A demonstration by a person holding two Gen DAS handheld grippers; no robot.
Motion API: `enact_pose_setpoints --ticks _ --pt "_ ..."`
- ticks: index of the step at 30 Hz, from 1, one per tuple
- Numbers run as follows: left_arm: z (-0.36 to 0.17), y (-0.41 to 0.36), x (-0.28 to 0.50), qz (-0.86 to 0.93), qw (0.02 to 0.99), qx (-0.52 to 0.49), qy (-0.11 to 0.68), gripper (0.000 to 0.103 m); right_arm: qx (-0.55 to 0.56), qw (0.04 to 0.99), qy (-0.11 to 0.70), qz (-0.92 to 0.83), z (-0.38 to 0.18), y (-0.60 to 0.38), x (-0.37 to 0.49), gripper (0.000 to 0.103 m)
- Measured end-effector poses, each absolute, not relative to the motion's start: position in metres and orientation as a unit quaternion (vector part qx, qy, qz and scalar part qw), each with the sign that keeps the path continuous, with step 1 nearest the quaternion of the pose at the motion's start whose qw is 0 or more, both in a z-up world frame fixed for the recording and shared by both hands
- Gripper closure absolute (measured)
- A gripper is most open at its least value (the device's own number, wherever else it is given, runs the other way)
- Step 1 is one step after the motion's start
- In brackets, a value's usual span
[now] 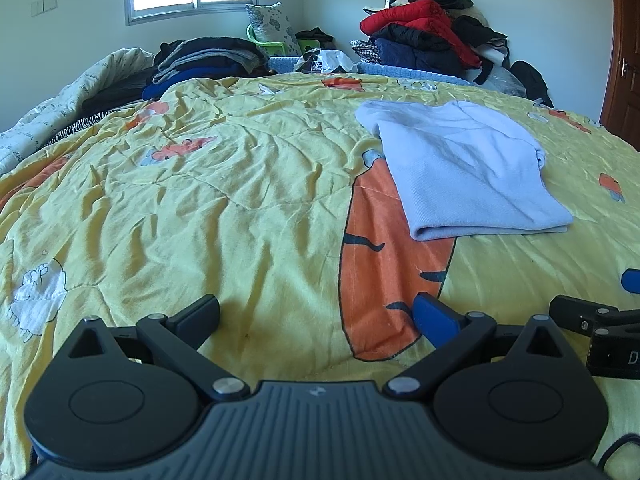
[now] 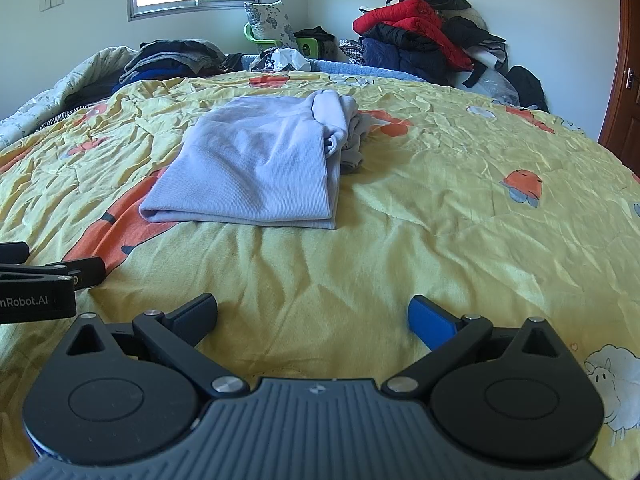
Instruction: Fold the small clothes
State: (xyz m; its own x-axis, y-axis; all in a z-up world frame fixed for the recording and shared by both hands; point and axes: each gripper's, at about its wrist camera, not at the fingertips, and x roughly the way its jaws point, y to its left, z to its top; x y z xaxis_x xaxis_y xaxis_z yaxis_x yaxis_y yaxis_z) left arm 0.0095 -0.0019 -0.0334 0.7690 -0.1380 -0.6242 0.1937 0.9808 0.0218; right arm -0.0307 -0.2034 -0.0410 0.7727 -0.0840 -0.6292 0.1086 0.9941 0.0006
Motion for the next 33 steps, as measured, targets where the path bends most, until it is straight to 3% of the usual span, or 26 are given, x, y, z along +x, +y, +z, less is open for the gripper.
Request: enact_pose_setpoints --ticks 33 --pt "-0.0329 -0.0025 0.0086 -0.079 0.940 0.040 0.328 0.000 0.020 0.941 0.334 -0.054 -0.0408 -0.2029 -0.0305 0.000"
